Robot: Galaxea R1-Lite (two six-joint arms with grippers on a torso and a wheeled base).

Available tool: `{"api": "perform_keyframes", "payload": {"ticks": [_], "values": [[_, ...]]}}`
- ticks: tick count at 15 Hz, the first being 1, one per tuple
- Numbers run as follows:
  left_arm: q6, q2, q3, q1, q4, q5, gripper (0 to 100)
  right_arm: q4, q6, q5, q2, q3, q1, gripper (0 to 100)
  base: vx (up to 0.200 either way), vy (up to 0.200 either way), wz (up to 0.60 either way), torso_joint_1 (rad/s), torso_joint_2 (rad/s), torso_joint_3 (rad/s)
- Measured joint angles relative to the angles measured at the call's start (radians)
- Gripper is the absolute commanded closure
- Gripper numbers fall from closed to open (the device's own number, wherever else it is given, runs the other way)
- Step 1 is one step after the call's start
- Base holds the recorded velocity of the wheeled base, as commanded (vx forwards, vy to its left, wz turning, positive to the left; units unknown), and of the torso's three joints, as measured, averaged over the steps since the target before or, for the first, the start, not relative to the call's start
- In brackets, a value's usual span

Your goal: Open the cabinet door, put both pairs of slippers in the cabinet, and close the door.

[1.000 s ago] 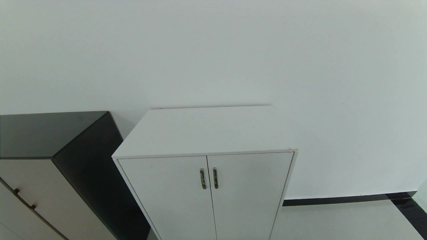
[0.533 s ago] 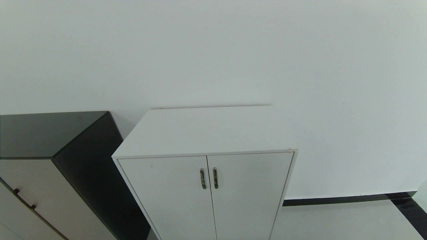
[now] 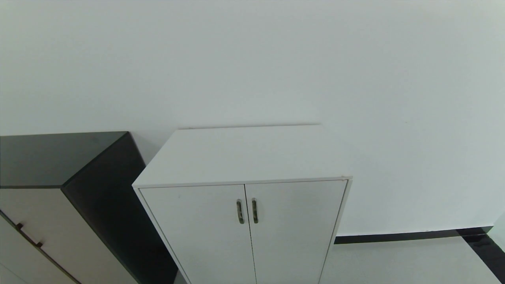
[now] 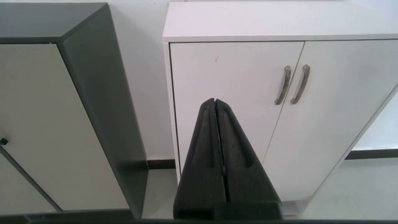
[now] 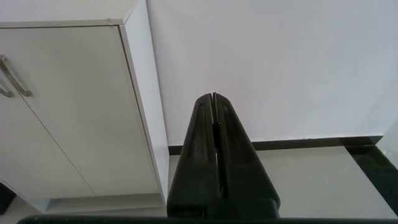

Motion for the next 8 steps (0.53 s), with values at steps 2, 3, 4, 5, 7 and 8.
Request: {"api": "perform_keyframes", "payload": {"ticks": [2, 3, 4, 5, 7, 8], "values": [[0.0, 0.0, 0.0, 0.0, 0.0, 0.0, 100, -0.001, 0.019, 0.003, -0.001, 0.001, 0.0, 100, 0.0, 0.0, 0.0, 0.0, 0.0, 0.0], [0.0, 0.0, 0.0, 0.0, 0.0, 0.0, 100, 0.0, 0.034, 0.003, -0.001, 0.002, 0.0, 100, 0.0, 0.0, 0.0, 0.0, 0.0, 0.0], [0.0, 0.0, 0.0, 0.0, 0.0, 0.0, 100, -0.001, 0.038, 0.003, -0.001, 0.002, 0.0, 100, 0.0, 0.0, 0.0, 0.0, 0.0, 0.0], [0.0, 0.0, 0.0, 0.0, 0.0, 0.0, 100, 0.0, 0.038, 0.003, -0.001, 0.002, 0.0, 100, 0.0, 0.0, 0.0, 0.0, 0.0, 0.0], [0.0, 0.0, 0.0, 0.0, 0.0, 0.0, 100, 0.0, 0.039, 0.003, -0.001, 0.002, 0.0, 100, 0.0, 0.0, 0.0, 0.0, 0.0, 0.0], [0.0, 0.0, 0.0, 0.0, 0.0, 0.0, 100, 0.0, 0.039, 0.003, -0.001, 0.002, 0.0, 100, 0.0, 0.0, 0.0, 0.0, 0.0, 0.0]]}}
